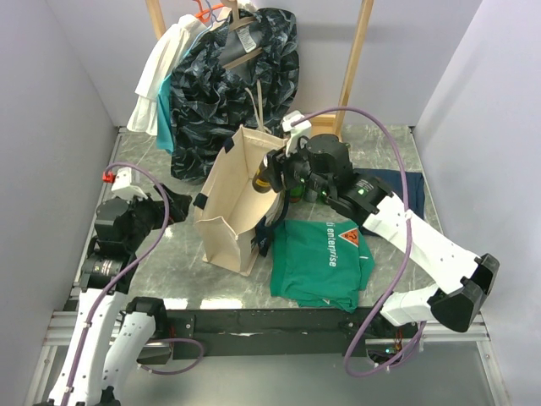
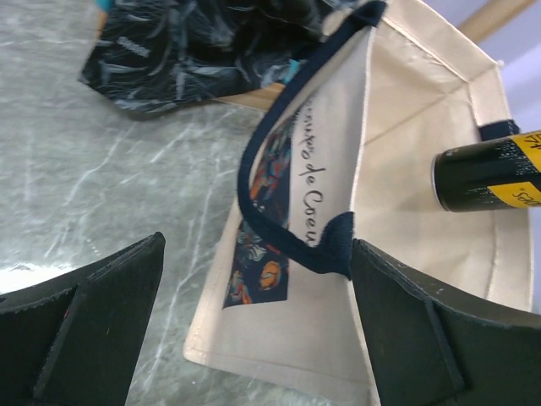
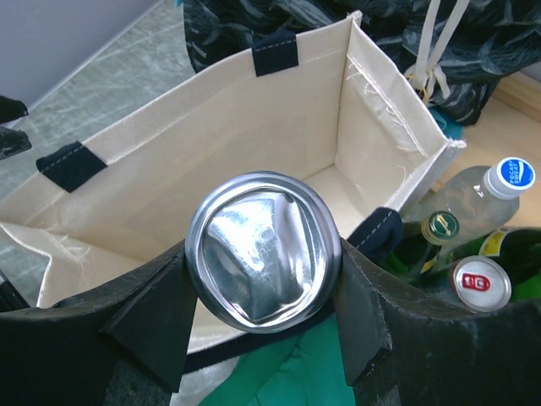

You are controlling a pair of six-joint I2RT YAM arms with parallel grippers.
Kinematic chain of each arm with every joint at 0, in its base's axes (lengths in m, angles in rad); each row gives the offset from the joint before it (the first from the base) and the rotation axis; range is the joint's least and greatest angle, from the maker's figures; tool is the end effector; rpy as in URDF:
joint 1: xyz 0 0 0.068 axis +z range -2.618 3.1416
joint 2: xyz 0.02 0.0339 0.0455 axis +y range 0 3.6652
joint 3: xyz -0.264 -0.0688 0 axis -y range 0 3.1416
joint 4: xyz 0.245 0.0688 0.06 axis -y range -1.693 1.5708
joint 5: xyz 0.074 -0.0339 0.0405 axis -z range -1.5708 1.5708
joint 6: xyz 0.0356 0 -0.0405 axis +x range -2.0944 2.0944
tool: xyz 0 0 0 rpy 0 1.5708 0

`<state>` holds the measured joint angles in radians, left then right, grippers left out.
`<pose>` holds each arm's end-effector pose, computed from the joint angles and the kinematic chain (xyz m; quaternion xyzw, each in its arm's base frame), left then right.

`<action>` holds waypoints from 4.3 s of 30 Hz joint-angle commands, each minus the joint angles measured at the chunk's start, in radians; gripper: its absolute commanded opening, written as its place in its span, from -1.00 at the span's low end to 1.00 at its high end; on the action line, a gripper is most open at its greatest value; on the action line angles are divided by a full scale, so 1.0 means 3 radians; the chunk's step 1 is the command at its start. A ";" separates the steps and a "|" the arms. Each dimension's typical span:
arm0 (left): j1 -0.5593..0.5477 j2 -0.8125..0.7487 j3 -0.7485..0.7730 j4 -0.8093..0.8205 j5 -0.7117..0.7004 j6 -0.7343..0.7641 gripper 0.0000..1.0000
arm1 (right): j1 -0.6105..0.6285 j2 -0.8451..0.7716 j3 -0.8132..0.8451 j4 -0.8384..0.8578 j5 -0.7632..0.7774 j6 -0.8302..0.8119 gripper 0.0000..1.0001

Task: Take the beverage out of the canvas bag
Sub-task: Place the drink at the center of the board.

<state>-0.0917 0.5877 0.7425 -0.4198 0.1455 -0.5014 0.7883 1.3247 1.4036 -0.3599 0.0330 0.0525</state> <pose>0.1375 -0.0178 0.3283 -0.1179 0.7846 -0.2323 0.5626 0.2127 0.2123 0.4183 -0.2781 0.7492 0.2333 0.5541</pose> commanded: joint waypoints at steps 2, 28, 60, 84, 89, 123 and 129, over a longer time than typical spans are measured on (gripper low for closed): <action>0.0050 0.0061 0.0051 0.0188 0.0354 0.0051 0.93 | 0.0026 -0.0269 0.0307 0.0213 -0.0033 -0.0119 -1.00; 0.0106 -0.0179 -0.0036 0.0085 0.0302 -0.0026 0.93 | 0.0031 -0.0948 0.0062 0.0514 0.0626 -0.0267 -1.00; 0.0101 -0.0338 -0.0143 0.0095 0.0282 -0.0113 0.93 | 0.0021 -0.0980 -0.0312 0.0187 0.1516 -0.0226 -1.00; 0.0101 -0.0318 -0.0144 0.0106 0.0313 -0.0108 0.93 | -0.0685 -0.0785 -0.0542 -0.0063 0.0637 0.0198 -1.00; 0.0101 -0.0297 -0.0149 0.0106 0.0328 -0.0108 0.93 | -0.0705 -0.0704 -0.0542 -0.0129 0.0560 0.0193 -1.00; 0.0101 -0.0282 -0.0149 0.0101 0.0302 -0.0123 0.93 | -0.0715 -0.0739 -0.1416 0.0862 0.0943 0.0306 -1.00; 0.0101 -0.0282 -0.0149 0.0101 0.0313 -0.0118 0.93 | -0.0715 -0.0765 -0.1565 0.1051 0.1066 0.0352 -1.00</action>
<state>-0.0658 0.5022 0.6998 -0.4122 0.2314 -0.5213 0.5735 1.1534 0.9321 -0.2138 0.2951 0.1406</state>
